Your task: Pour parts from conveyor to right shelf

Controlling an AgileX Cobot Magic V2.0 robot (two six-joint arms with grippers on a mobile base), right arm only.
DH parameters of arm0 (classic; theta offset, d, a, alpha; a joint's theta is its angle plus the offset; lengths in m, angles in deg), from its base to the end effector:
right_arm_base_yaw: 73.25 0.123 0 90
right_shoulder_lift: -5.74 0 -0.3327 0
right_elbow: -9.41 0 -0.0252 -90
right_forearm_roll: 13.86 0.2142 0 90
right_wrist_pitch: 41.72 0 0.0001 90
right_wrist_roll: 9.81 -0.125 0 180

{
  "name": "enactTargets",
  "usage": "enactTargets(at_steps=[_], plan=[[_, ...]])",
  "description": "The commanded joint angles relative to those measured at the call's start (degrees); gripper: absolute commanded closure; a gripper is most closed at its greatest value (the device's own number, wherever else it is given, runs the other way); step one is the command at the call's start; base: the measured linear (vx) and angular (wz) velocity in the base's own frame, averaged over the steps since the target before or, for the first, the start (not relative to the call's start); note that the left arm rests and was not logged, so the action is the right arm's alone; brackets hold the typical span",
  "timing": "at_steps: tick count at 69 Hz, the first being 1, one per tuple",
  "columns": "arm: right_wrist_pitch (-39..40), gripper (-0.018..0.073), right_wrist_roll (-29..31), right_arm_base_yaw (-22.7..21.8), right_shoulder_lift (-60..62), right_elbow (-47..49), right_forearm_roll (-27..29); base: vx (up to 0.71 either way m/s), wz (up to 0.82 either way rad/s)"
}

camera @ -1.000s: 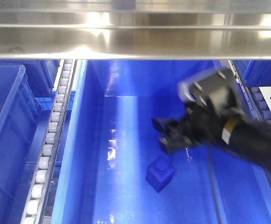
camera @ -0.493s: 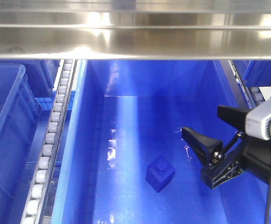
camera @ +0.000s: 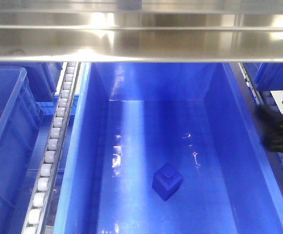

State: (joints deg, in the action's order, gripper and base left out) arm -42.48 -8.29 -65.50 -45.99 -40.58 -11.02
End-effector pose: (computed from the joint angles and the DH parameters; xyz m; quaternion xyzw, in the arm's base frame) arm 0.1296 0.0177 0.3383 -0.0439 0.7785 0.0498 0.6241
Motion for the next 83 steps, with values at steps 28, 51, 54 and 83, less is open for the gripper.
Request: enactTargets(at_steps=[28, 51, 54, 83], plan=[[-13.5, -0.0003, 0.7, -4.8, 22.1, 1.1, -3.6, 0.00, 0.00], [-9.3, -0.0003, 0.7, -4.8, 38.7, -9.5, -3.7, 0.00, 0.00], [-8.1, -0.0003, 0.7, -4.8, 39.3, -10.3, -3.7, 0.00, 0.00], [-6.7, 0.0258, 0.8, -4.8, 39.1, -11.6, -4.1, 0.00, 0.00]])
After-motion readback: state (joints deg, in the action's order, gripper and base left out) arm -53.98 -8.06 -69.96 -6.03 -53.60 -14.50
